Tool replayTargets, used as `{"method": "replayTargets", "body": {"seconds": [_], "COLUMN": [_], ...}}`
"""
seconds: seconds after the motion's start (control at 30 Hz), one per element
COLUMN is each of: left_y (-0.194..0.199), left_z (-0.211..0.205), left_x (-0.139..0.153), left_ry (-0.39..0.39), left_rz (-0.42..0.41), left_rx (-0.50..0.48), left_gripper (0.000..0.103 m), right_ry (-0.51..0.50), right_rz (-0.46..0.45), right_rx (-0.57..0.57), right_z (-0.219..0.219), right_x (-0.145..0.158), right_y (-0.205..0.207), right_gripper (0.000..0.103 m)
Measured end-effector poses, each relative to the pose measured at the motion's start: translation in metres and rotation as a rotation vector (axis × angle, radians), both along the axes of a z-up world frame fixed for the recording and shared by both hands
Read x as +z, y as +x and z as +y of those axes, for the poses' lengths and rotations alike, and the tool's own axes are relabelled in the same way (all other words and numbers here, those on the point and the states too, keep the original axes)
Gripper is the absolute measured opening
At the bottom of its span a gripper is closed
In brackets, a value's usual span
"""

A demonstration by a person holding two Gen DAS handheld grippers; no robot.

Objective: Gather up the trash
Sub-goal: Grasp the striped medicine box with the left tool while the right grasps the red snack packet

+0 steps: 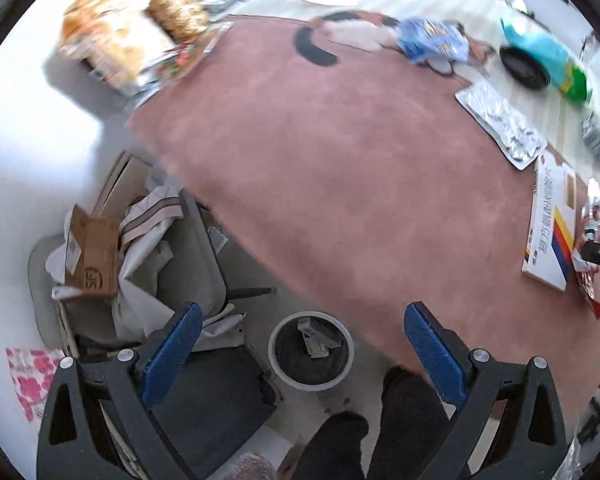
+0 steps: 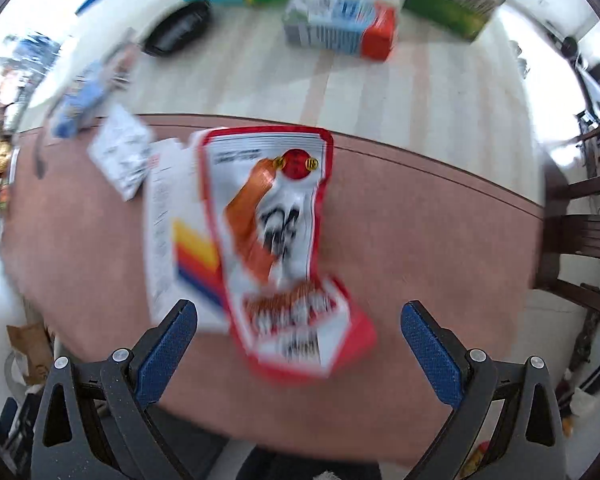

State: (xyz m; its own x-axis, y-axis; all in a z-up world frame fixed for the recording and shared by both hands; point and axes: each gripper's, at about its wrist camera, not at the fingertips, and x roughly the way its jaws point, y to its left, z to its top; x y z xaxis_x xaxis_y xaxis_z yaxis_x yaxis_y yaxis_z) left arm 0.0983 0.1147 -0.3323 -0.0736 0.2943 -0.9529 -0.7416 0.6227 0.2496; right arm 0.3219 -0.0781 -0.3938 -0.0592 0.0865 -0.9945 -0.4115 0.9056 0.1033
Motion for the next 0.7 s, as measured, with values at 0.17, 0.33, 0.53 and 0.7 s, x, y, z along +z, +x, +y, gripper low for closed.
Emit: {"method": "replayTargets", "body": {"seconds": [0.17,0.33,0.53,0.7], "left_y": [0.033,0.077,0.147,0.202], "left_z": [0.000,-0.013,-0.045,-0.070], "left_x": [-0.014,-0.021,-0.042,-0.069], "left_ry": [-0.040,-0.112,-0.272,-0.354], "left_rz": [0.040,0.012,-0.032,-0.001], "left_rx": [-0.019,-0.079,-0.168,-0.243], "left_gripper": [0.103,0.103,0.103,0.103], "right_ry": [0.034,0.035,-0.029,-0.034], "right_rz": [-0.060,-0.051,-0.050,-0.046], "right_rx": [0.069,0.049,-0.047,-0.115], "right_z": [0.020,0.006,-0.052,-0.086], "right_x": [-0.004,0.003,0.008,0.008], "right_y": [-0.005,-0.004,0.033,0.055], "right_gripper": [0.070,0.046,0.045,0.045]}}
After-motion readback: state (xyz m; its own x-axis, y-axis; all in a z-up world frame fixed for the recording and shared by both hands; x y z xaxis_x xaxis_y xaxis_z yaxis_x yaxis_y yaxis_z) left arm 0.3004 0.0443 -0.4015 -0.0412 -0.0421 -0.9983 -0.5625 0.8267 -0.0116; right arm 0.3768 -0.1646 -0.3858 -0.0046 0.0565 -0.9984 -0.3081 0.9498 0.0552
